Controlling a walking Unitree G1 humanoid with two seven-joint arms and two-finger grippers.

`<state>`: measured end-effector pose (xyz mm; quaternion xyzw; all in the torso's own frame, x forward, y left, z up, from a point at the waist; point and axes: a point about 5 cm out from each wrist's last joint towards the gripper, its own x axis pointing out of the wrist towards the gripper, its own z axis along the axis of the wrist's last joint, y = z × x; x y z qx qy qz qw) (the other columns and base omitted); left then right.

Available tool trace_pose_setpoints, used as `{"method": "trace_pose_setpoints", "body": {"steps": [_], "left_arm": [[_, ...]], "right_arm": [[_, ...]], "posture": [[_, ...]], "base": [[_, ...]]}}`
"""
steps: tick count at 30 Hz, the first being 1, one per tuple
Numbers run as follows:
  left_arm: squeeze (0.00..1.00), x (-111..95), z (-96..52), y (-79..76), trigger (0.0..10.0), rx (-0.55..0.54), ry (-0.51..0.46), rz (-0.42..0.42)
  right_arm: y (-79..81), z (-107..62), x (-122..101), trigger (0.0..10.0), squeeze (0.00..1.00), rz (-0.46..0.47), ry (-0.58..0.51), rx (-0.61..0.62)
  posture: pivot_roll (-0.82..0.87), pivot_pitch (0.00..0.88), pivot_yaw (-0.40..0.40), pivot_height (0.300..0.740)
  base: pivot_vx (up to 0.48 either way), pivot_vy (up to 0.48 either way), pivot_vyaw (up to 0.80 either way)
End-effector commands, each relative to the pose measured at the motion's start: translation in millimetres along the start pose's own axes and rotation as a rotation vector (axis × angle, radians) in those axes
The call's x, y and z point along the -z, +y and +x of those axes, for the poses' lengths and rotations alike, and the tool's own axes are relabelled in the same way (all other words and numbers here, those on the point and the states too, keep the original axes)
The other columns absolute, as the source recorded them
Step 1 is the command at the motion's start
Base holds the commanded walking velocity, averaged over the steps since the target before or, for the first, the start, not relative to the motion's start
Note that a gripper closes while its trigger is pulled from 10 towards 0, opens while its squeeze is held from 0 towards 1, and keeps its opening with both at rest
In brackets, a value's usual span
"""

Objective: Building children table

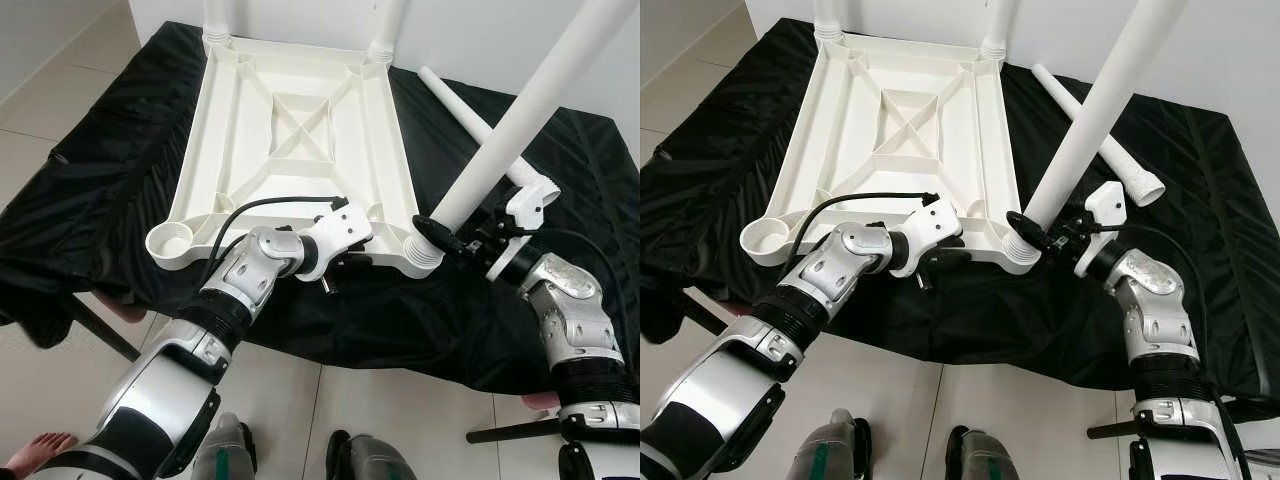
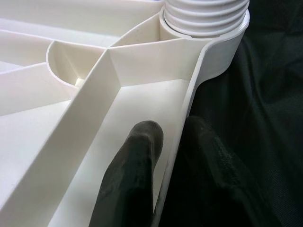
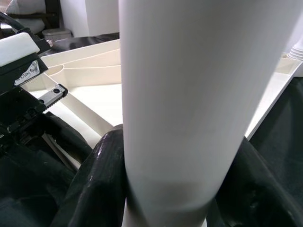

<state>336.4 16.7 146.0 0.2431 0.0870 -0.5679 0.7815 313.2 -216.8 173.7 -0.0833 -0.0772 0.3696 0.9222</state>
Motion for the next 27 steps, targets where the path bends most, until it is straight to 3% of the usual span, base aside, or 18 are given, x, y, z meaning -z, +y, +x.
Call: {"method": "trace_pose_setpoints", "body": {"steps": [1,4,5,6,15,27], "left_arm": [[0.00,0,2.2,-3.3,10.0,0.028,0.014,0.025],[0.00,0,2.2,-3.2,10.0,0.028,0.013,0.025],[0.00,-1,2.2,-3.0,10.0,0.027,0.012,0.024],[0.00,-1,2.2,-3.0,10.0,0.026,0.011,0.023],[0.00,-1,1.9,-2.9,10.0,0.019,0.008,0.018],[0.00,0,1.0,-2.1,10.0,0.014,0.006,0.014]], "right_arm": [[-8.4,-8.5,2,0.0,0.00,-0.004,0.015,0.048],[-8.0,-9.0,2,0.0,0.00,0.001,0.017,0.051],[-7.2,-9.7,3,4.2,0.00,0.009,0.020,0.059],[-6.1,-10.1,3,10.0,0.00,0.021,0.022,0.072],[7.5,-5.8,2,10.0,0.00,0.099,0.001,0.199],[32.2,5.9,0,10.0,0.00,0.105,-0.015,0.368]], "posture": [[0.01,0.069,-0.044,0.740],[0.00,0.070,-0.045,0.740],[0.00,0.072,-0.047,0.740],[0.00,0.075,-0.050,0.740],[0.00,0.080,-0.063,0.740],[-0.01,0.083,-0.064,0.740]], "base": [[0.000,0.000,0.00],[0.000,0.000,0.00],[0.000,0.000,0.00],[0.000,0.000,0.00],[0.000,0.000,0.00],[0.000,0.000,0.00]]}}
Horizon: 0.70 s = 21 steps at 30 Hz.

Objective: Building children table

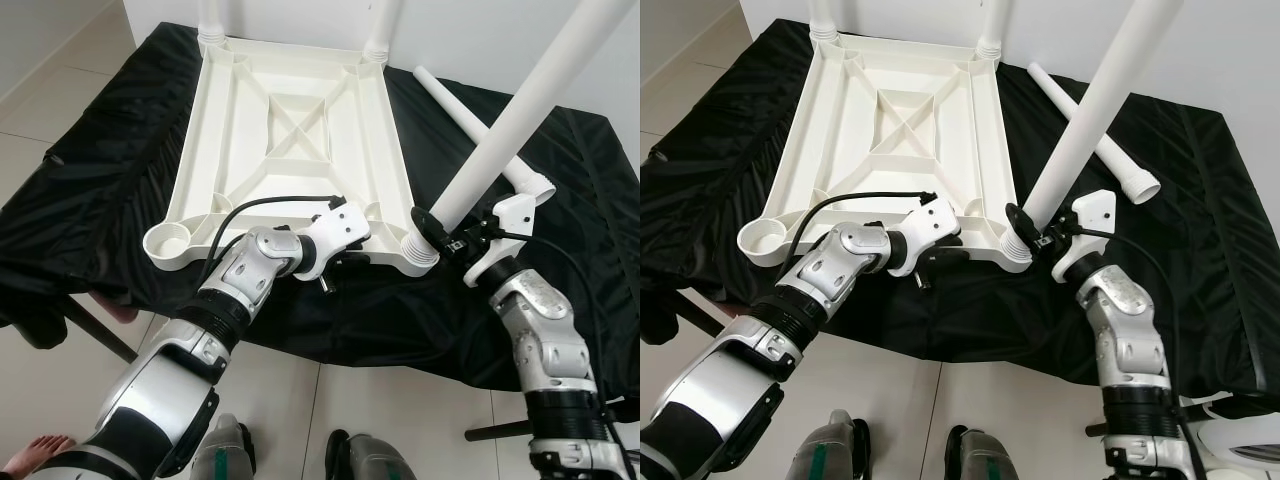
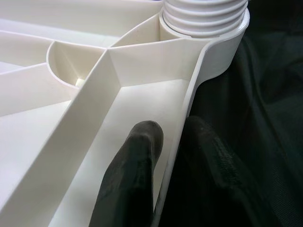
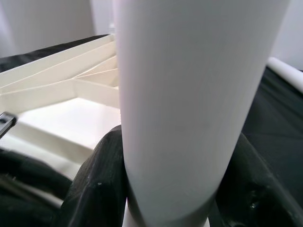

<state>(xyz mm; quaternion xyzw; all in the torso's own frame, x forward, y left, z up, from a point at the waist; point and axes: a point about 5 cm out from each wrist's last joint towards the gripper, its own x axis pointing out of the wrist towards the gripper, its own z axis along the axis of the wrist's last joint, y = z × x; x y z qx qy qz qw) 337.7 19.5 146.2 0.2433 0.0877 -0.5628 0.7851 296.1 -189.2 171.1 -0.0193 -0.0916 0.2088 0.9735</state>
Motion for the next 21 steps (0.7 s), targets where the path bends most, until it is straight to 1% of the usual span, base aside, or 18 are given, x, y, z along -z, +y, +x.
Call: {"method": "trace_pose_setpoints", "body": {"steps": [1,2,3,5,7,8,9,10,12,14,16,17,19,21], "left_arm": [[0.00,-1,2.9,-3.9,10.0,0.026,0.003,0.017],[0.00,-1,2.9,-3.9,10.0,0.026,0.003,0.017],[0.00,-2,3.1,-3.9,10.0,0.026,0.003,0.017],[0.00,-2,3.1,-3.9,10.0,0.026,0.003,0.017],[0.00,-2,3.6,-4.4,10.0,0.030,0.002,0.018],[0.00,-2,3.6,-4.4,10.0,0.030,0.002,0.018],[0.00,-2,3.7,-4.6,10.0,0.031,0.001,0.018],[0.00,-2,3.7,-4.6,10.0,0.031,0.001,0.018],[0.00,-2,3.5,-4.8,10.0,0.033,0.001,0.018],[0.00,-2,3.5,-4.8,10.0,0.033,0.001,0.018],[0.00,-2,3.4,-5.4,10.0,0.036,0.003,0.019],[0.00,-2,3.4,-5.4,10.0,0.036,0.003,0.019],[0.00,-1,3.5,-6.1,10.0,0.040,0.004,0.019],[0.00,-1,3.5,-6.7,10.0,0.044,0.003,0.017]], "right_arm": [[5.8,-0.3,2,10.0,0.00,0.016,0.014,0.046],[5.8,-0.3,2,10.0,0.00,0.016,0.014,0.046],[12.3,1.1,1,10.0,0.00,0.028,0.001,0.070],[12.3,1.1,1,10.0,0.00,0.028,0.001,0.070],[25.2,4.6,1,10.0,0.00,0.062,-0.012,0.152],[25.2,4.6,1,10.0,0.00,0.062,-0.012,0.152],[29.5,6.0,2,10.0,0.00,0.078,-0.018,0.211],[29.5,6.0,2,10.0,0.00,0.078,-0.018,0.211],[37.7,7.8,3,10.0,0.00,0.101,-0.012,0.291],[37.7,7.8,3,10.0,0.00,0.101,-0.012,0.291],[42.4,8.6,4,10.0,0.00,0.110,-0.006,0.380],[42.4,8.6,4,10.0,0.00,0.110,-0.006,0.380],[48.4,11.3,5,10.0,0.00,0.117,0.009,0.453],[54.0,14.5,6,10.0,0.00,0.115,0.017,0.493]], "posture": [[-0.01,0.085,-0.064,0.740],[-0.01,0.085,-0.064,0.740],[-0.01,0.086,-0.064,0.740],[-0.01,0.086,-0.064,0.740],[-0.01,0.088,-0.061,0.740],[-0.01,0.088,-0.061,0.740],[-0.01,0.089,-0.061,0.740],[-0.01,0.089,-0.061,0.740],[0.00,0.090,-0.059,0.740],[0.00,0.090,-0.059,0.740],[0.00,0.092,-0.055,0.740],[0.00,0.092,-0.055,0.740],[0.00,0.092,-0.052,0.740],[0.00,0.092,-0.052,0.740]], "base": [[0.000,0.000,0.00],[0.000,0.000,0.00],[0.000,0.000,0.00],[0.000,0.000,0.00],[0.000,0.000,0.00],[0.000,0.000,0.00],[0.000,0.000,0.00],[0.000,0.000,0.00],[0.000,0.000,0.00],[0.000,0.000,0.00],[0.000,0.000,0.00],[0.000,0.000,0.00],[0.000,0.000,0.00],[0.000,0.000,0.00]]}}
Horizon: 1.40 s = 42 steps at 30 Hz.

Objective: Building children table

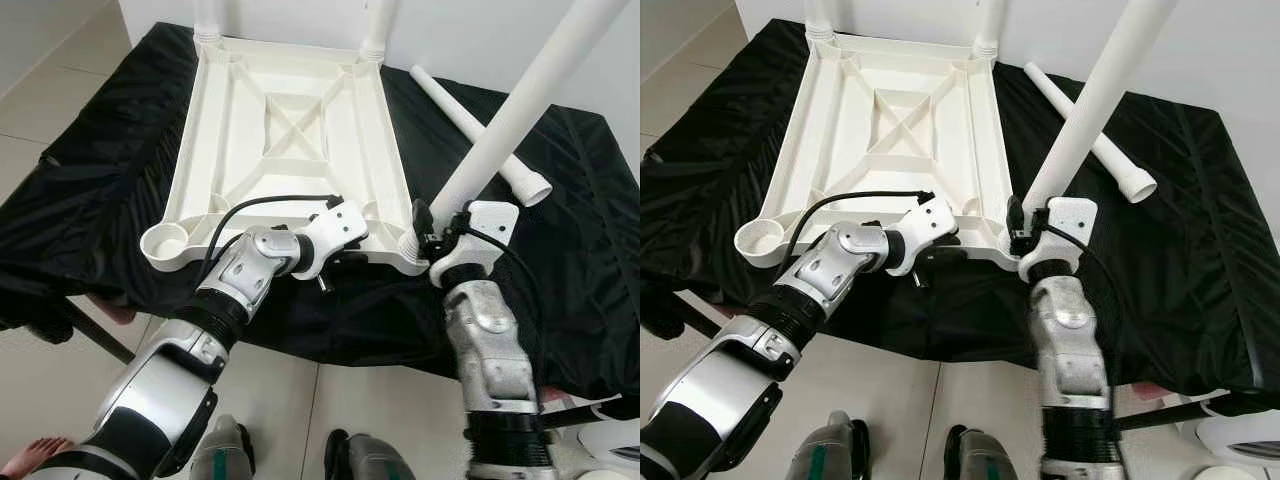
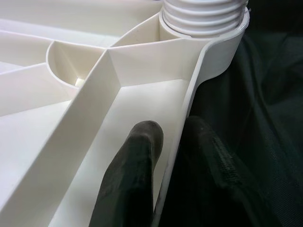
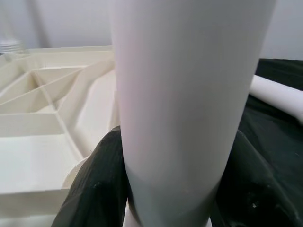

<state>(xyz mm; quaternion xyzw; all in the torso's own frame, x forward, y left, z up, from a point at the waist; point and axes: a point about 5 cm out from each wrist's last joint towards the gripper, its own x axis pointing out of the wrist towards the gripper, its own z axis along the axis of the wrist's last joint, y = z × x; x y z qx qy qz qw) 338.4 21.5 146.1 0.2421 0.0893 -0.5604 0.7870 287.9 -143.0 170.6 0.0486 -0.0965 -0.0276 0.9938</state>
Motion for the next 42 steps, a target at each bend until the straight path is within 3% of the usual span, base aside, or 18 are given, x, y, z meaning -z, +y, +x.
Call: {"method": "trace_pose_setpoints", "body": {"steps": [1,11,17,18,19,20,21,30,34,35,42], "left_arm": [[0.00,-2,4.9,-7.9,10.0,0.049,0.001,0.022],[0.00,-2,5.7,-9.8,10.0,0.051,0.001,0.022],[0.00,-1,5.0,-10.3,10.0,0.050,0.004,0.022],[0.00,-1,5.0,-10.3,10.0,0.050,0.004,0.022],[0.00,-1,5.3,-10.4,10.0,0.050,0.004,0.023],[0.00,-1,5.3,-10.4,10.0,0.050,0.004,0.023],[0.00,-1,5.5,-10.6,10.0,0.051,0.004,0.023],[0.00,-1,7.0,-12.6,10.0,0.056,0.002,0.025],[0.00,-1,7.7,-13.1,10.0,0.056,0.001,0.026],[0.00,-1,8.0,-13.4,10.0,0.057,0.001,0.027],[0.00,-1,8.7,-14.3,10.0,0.060,0.000,0.029]], "right_arm": [[8.3,-1.4,7,10.0,0.00,0.015,0.046,0.009],[15.2,-1.4,11,10.0,0.00,0.000,0.072,0.133],[7.7,-1.6,11,10.0,0.00,-0.014,0.075,0.169],[7.2,-2.3,12,10.0,0.28,-0.009,0.080,0.168],[6.1,-2.8,13,10.0,0.93,0.001,0.085,0.165],[6.1,-2.8,13,10.0,0.93,0.001,0.085,0.165],[5.9,-3.1,14,10.0,1.00,0.015,0.094,0.144],[0.9,-3.2,15,10.0,1.00,0.006,0.090,0.070],[-0.9,-1.9,14,10.0,0.96,0.008,0.077,-0.044],[-2.3,-1.4,14,10.0,0.00,0.008,0.083,-0.098],[-10.7,0.9,12,10.0,0.00,-0.006,0.069,-0.217]], "posture": [[0.00,0.092,-0.052,0.740],[0.01,0.085,-0.060,0.740],[0.01,0.077,-0.062,0.740],[0.01,0.076,-0.062,0.740],[0.01,0.074,-0.062,0.740],[0.01,0.074,-0.062,0.740],[0.01,0.073,-0.062,0.740],[0.01,0.061,-0.064,0.740],[0.01,0.053,-0.065,0.740],[0.01,0.049,-0.065,0.740],[0.00,0.041,-0.065,0.740]], "base": [[0.000,0.000,0.00],[0.000,0.000,0.00],[0.000,0.000,0.00],[0.000,0.000,0.00],[0.000,0.000,0.00],[0.000,0.000,0.00],[0.000,0.000,0.00],[0.000,0.000,0.00],[0.000,0.000,0.00],[0.000,0.000,0.00],[0.000,0.000,0.00]]}}
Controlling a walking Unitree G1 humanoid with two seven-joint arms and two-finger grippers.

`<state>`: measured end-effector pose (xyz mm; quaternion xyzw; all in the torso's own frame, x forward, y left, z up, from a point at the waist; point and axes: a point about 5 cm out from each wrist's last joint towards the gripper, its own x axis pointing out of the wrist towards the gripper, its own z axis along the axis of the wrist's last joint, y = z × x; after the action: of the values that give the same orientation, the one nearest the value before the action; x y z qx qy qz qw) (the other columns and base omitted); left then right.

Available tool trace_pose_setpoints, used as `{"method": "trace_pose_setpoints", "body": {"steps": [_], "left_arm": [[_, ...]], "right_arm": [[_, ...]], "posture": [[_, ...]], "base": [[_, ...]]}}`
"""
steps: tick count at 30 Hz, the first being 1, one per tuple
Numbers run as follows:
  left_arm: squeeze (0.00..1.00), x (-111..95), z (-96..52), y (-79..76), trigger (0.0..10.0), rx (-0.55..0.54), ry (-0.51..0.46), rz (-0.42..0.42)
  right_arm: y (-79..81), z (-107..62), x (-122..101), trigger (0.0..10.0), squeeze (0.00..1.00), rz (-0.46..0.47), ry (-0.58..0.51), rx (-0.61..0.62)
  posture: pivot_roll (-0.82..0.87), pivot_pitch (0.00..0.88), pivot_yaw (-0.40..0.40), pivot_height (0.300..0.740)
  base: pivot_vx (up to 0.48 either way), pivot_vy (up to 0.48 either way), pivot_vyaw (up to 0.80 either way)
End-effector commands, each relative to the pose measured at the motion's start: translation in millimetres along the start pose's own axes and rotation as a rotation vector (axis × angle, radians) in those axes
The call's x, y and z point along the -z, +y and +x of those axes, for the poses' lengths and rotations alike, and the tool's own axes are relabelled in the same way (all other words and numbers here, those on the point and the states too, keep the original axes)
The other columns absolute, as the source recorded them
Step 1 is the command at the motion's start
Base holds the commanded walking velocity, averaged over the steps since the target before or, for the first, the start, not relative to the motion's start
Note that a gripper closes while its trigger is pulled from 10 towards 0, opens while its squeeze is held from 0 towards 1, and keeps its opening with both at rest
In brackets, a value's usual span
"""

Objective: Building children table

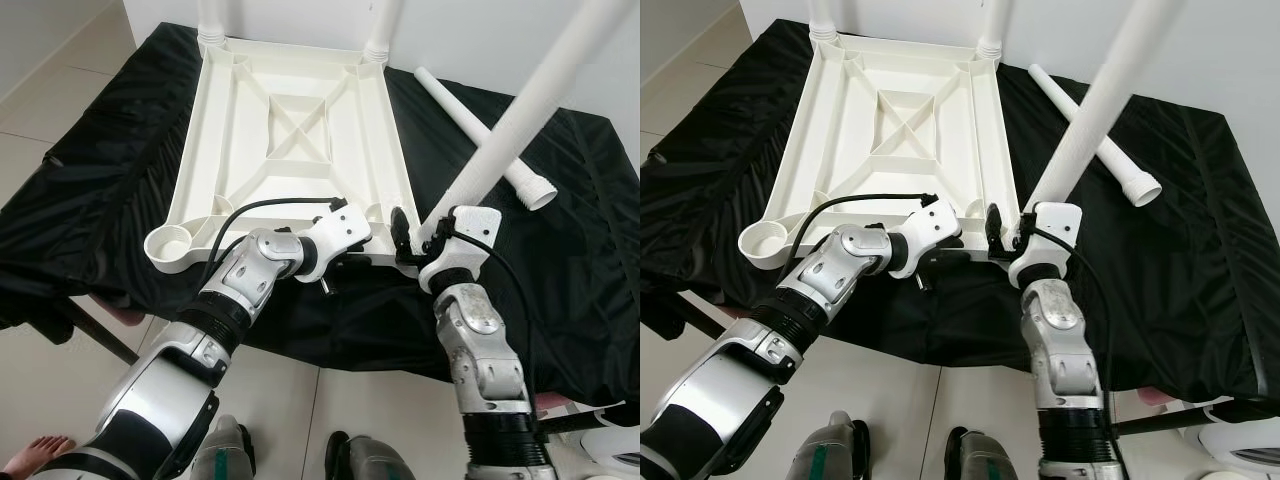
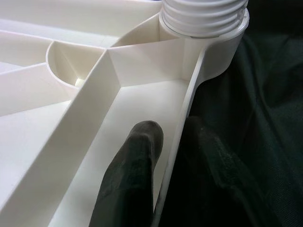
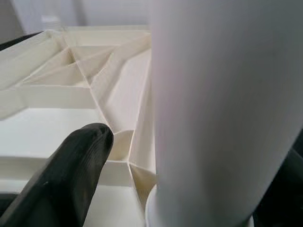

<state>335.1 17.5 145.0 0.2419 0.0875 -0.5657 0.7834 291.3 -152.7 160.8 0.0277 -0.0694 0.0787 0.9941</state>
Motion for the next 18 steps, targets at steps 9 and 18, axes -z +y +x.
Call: {"method": "trace_pose_setpoints", "body": {"steps": [9,18], "left_arm": [[0.00,-1,7.6,-10.0,10.0,0.050,0.002,0.025],[0.00,-1,4.9,-6.1,10.0,0.040,0.008,0.029]], "right_arm": [[-32.4,5.5,-3,10.0,0.00,-0.089,-0.012,-0.293],[-46.2,11.7,-1,10.0,0.00,-0.104,0.022,-0.466]], "posture": [[0.01,0.037,-0.064,0.740],[0.02,0.038,-0.062,0.740]], "base": [[0.000,0.000,0.00],[0.000,0.000,0.00]]}}
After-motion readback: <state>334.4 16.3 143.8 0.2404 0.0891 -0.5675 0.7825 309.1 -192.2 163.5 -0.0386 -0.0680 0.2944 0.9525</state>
